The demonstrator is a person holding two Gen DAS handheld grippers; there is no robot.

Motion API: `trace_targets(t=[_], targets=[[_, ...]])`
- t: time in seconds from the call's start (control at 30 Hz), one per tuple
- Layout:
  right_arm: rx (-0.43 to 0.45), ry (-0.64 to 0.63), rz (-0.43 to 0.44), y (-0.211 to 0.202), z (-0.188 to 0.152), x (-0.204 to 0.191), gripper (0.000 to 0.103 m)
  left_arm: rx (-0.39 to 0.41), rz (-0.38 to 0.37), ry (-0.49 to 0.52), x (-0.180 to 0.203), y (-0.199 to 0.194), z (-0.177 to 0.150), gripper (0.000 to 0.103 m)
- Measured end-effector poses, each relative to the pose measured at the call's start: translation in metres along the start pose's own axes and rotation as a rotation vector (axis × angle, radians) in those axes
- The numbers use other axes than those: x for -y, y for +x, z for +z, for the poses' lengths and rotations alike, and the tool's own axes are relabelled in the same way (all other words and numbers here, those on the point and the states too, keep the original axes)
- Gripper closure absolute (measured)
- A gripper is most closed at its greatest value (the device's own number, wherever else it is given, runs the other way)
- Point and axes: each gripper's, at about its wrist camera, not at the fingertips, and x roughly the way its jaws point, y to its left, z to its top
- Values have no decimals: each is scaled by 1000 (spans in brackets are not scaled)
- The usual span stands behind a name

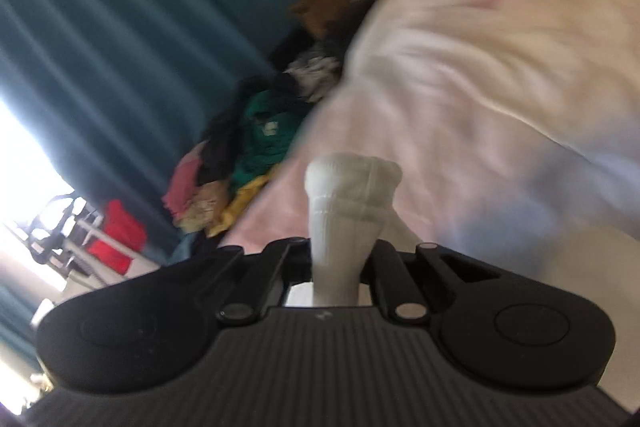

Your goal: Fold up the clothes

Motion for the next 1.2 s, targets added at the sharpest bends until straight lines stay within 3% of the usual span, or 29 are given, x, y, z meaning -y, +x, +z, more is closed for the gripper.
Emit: trace_targets(t=[0.03, 0.13, 0.23, 0.3, 0.4, 0.5, 0.53, 0.6, 0.8, 0.9, 0.97, 1.03, 1.07, 1.2], targets=[[-1, -29, 25, 5, 12, -20, 97, 4, -7, 14, 3, -2, 1, 88], [116, -173, 193, -13, 38, -72, 97, 14, -44, 31, 7, -8, 2, 92], [220, -284, 235, -28, 43, -75, 97, 6, -64, 69, 12, -13, 1, 92], [222, -273, 172, -20, 32, -39, 97, -7, -37, 110, 14, -14, -2, 92], [75, -262, -42, 16, -3, 39, 97, -24, 71, 195, 15, -17, -9, 92], [-102, -162, -176, 40, -44, 126, 97, -27, 221, 381, 21, -12, -20, 94], [-115, -114, -155, 39, -54, 147, 99, -25, 249, 418, 24, -11, -24, 94], [-60, -122, -94, 29, -63, 155, 98, -19, 290, 478, 32, -10, -29, 95], [-54, -213, -159, 25, -61, 132, 92, -2, 360, 645, 42, -12, -45, 92], [-94, -247, -168, 25, -59, 126, 73, 9, 371, 704, 53, -13, -57, 87], [-154, -310, -150, 14, -60, 116, 45, 31, 387, 766, 62, -21, -67, 84], [-168, -366, -115, -10, -66, 103, 26, 37, 398, 824, 69, -32, -80, 79], [-169, -391, -92, -20, -68, 97, 21, 38, 399, 847, 73, -37, -86, 71], [-182, -465, 7, -79, -86, 69, 21, 58, 391, 941, 90, -54, -109, 45]])
